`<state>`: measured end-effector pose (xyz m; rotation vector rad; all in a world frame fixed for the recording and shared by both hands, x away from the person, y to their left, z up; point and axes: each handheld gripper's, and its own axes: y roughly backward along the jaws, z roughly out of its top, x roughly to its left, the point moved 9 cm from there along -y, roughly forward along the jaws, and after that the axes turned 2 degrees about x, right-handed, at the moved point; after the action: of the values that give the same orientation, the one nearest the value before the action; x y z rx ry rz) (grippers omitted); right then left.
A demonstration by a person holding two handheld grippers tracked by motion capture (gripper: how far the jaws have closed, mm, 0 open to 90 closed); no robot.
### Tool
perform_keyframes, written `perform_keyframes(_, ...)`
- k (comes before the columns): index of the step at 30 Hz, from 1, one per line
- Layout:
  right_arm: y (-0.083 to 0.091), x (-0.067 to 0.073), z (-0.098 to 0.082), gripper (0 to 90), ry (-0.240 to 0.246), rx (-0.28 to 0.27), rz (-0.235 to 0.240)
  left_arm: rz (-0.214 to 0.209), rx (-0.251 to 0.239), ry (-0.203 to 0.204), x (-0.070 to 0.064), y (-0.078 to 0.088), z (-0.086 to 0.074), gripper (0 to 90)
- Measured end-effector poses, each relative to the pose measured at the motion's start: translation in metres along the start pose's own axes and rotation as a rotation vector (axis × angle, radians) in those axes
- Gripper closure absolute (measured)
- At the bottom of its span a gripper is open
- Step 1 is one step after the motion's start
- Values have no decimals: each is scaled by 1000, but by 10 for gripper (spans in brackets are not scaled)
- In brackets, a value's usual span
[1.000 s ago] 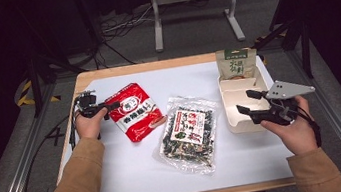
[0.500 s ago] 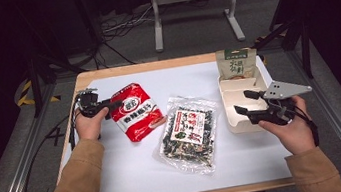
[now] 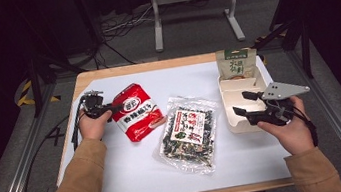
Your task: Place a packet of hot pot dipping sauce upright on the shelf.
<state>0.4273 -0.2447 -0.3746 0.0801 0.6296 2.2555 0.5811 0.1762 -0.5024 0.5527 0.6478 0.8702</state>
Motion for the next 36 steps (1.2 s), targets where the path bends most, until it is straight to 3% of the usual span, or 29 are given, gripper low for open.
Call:
perform_keyframes(6,0,2,-1,456,19,13,12,32,5,-52,2,2,-1,761)
perform_keyframes(10,-1,2,-3,505,44,29,12,25,-7,-50,2,6,1,880)
perform_keyframes(16,0,2,-3,569,79,41,17,24,-25,-72,-1,14,5,893)
perform_keyframes(20,2,1,-1,593,94,38,18,-4,-43,-46,-4,25,8,894)
perform_keyframes(24,2,0,1,606,109,24,19,-15,-67,-49,-7,35,12,895)
perform_keyframes(36,0,5,7,629,136,22,53,-69,-182,-120,-41,84,29,895)
